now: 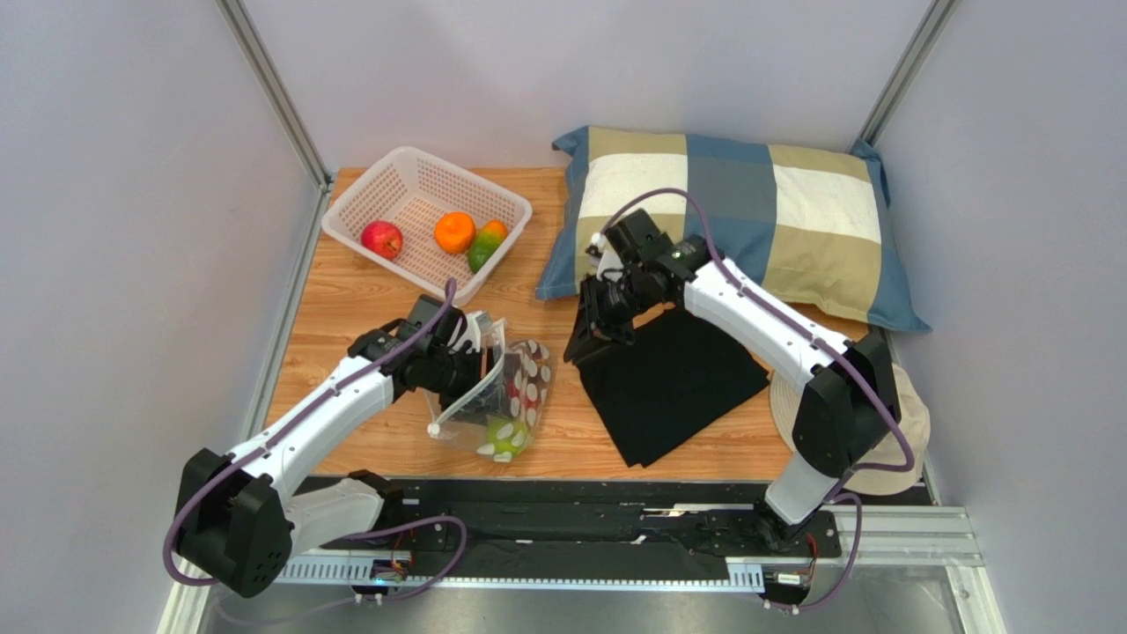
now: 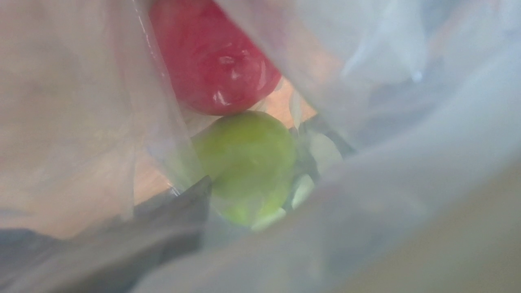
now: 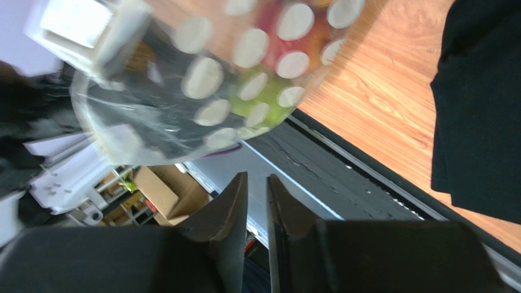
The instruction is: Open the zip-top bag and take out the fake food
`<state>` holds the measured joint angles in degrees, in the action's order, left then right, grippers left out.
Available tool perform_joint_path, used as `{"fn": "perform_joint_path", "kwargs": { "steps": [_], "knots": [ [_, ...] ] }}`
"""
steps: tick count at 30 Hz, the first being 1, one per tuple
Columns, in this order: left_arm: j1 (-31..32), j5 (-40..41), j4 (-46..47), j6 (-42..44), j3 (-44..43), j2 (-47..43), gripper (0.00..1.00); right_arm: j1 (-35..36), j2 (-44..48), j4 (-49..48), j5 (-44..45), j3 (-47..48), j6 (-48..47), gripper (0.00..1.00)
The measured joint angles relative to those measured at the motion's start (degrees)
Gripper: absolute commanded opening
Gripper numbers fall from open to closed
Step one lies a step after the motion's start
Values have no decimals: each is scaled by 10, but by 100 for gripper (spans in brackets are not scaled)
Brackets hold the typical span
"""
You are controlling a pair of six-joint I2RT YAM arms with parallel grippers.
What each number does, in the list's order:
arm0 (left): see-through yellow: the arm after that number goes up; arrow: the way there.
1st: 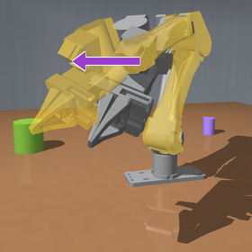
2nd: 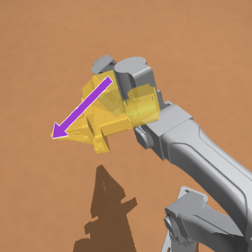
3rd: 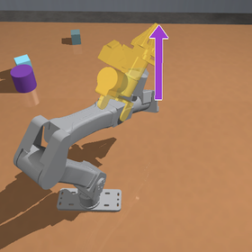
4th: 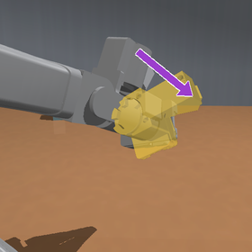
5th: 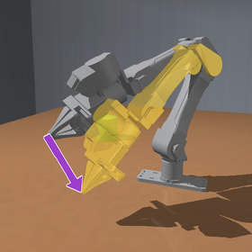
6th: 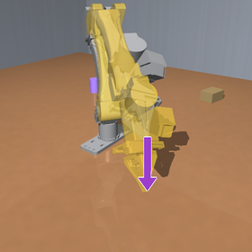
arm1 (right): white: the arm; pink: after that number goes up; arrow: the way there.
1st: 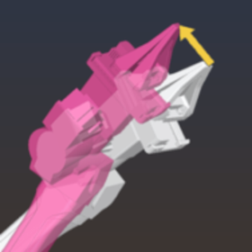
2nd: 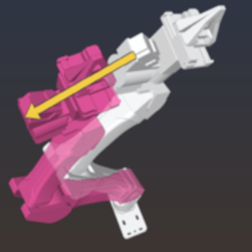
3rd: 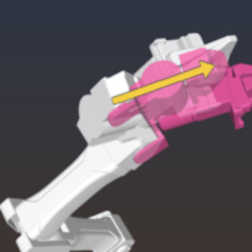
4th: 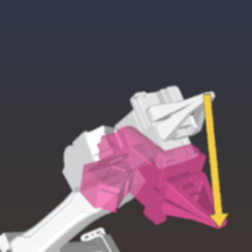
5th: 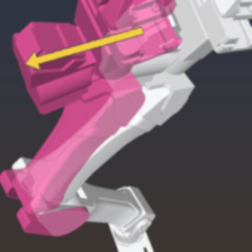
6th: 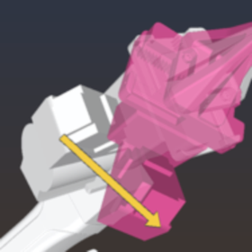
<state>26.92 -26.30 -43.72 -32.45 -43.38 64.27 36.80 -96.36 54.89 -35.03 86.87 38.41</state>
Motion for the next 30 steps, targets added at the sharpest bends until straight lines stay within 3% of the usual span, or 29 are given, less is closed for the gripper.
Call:
{"fn": "perform_joint_path", "kwargs": {
  "steps": [6, 13, 16, 17, 24, 26, 30],
  "knots": [
    [0, 0, -12, -10, -5, -1, 61, 68, -33, -98, -4, -143, 27, 1],
    [0, 17, -14, -35, -5, -1, 54, 157, -79, -234, -12, -192, 64, 0],
    [0, 33, -13, -47, -5, -1, 64, 160, -104, -280, -17, -195, 85, 0],
    [-1, 37, -12, -49, -5, -1, 69, 158, -113, -289, -16, -193, 90, 0],
    [-4, 45, -17, -54, -5, 17, 76, 108, -208, -276, -15, -89, 100, 0],
    [-3, 43, -17, -56, -4, 25, 84, 83, -226, -276, -20, -51, 99, 0],
    [-3, 56, -19, -63, -4, 43, 82, 34, -237, -265, -31, 22, 84, 0]
  ]
}}
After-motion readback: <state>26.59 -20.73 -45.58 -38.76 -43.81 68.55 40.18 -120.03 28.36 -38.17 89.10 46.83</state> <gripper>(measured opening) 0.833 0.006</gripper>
